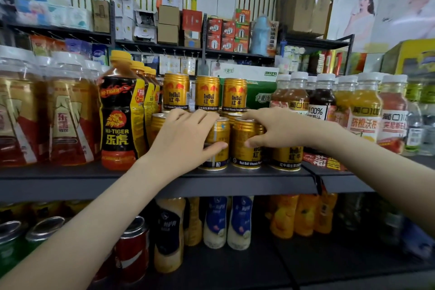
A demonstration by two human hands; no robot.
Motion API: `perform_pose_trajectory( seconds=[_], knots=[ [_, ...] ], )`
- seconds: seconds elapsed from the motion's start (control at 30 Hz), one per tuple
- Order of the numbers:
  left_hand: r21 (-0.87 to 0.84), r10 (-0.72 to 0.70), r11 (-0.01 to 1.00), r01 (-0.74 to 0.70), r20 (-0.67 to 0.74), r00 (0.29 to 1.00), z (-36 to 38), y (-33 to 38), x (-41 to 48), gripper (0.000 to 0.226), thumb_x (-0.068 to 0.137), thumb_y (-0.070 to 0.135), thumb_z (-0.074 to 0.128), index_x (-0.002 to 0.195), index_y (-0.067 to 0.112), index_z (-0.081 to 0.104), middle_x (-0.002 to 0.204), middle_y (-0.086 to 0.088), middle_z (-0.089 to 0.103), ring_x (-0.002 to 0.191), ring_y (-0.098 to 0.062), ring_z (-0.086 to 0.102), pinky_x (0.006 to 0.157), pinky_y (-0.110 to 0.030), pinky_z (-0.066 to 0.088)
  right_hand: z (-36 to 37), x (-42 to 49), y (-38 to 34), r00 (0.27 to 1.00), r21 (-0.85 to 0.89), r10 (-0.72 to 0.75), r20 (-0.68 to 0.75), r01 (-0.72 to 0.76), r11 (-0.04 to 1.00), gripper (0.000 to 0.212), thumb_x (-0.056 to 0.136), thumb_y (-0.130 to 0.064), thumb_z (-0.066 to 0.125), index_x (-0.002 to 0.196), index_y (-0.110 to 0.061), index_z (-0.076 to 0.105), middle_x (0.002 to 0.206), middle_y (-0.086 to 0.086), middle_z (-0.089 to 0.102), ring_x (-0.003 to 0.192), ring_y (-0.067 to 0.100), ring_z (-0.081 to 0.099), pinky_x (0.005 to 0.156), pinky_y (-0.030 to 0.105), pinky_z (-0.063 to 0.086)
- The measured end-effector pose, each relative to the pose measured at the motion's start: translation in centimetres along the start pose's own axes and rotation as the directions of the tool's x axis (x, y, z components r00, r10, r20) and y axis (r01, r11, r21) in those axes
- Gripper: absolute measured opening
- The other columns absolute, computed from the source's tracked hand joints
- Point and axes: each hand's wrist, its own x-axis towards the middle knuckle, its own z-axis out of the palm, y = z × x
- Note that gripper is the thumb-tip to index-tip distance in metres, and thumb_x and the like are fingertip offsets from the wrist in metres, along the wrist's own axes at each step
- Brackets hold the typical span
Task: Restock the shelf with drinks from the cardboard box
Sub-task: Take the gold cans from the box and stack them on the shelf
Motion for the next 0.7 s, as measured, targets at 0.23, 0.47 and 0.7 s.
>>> perform_pose_trajectory(
  seconds=[0.23, 0.47, 0.7],
  knots=[
    [-0.010, -0.087, 0.996, 0.086, -0.067, 0.994, 0.6, 1.2, -1.4, 0.055, 0.087, 0.051, 0.042, 0.124, 0.013, 0.058, 0.121, -0.007, 0.062, 0.115, -0.024, 0.057, 0.106, -0.048, 0.029, 1.6, -1.5, -0.5, 0.981, -0.053, -0.019, -0.193, 0.009, 0.999, 0.069, 0.090, -0.050, 0.054, 0.149, -0.025, 0.028, 0.154, -0.004, 0.030, 0.143, 0.016, 0.024, 0.119, 0.047, 0.001],
    [-0.252, -0.109, 0.966, 0.062, -0.177, 0.978, -1.8, 4.4, -7.9, 0.040, 0.091, 0.027, 0.048, 0.125, 0.010, 0.058, 0.129, -0.008, 0.057, 0.124, -0.023, 0.049, 0.108, -0.034, 0.029, 5.8, -7.6, -5.9, 0.798, 0.040, -0.149, -0.583, 0.212, 0.976, 0.050, 0.090, -0.025, 0.058, 0.136, -0.013, 0.045, 0.132, 0.005, 0.051, 0.121, 0.022, 0.042, 0.091, 0.028, 0.024],
    [-0.260, -0.270, 0.924, 0.280, 0.072, 0.960, -4.0, 7.8, -21.6, 0.039, 0.091, 0.026, 0.048, 0.124, 0.007, 0.058, 0.121, -0.008, 0.061, 0.113, -0.019, 0.053, 0.096, -0.025, 0.039, 14.7, -13.9, -13.9, 0.816, 0.257, -0.240, -0.526, 0.421, 0.870, 0.046, 0.088, -0.020, 0.058, 0.131, -0.005, 0.050, 0.125, 0.011, 0.055, 0.114, 0.026, 0.048, 0.093, 0.038, 0.042]
  ],
)
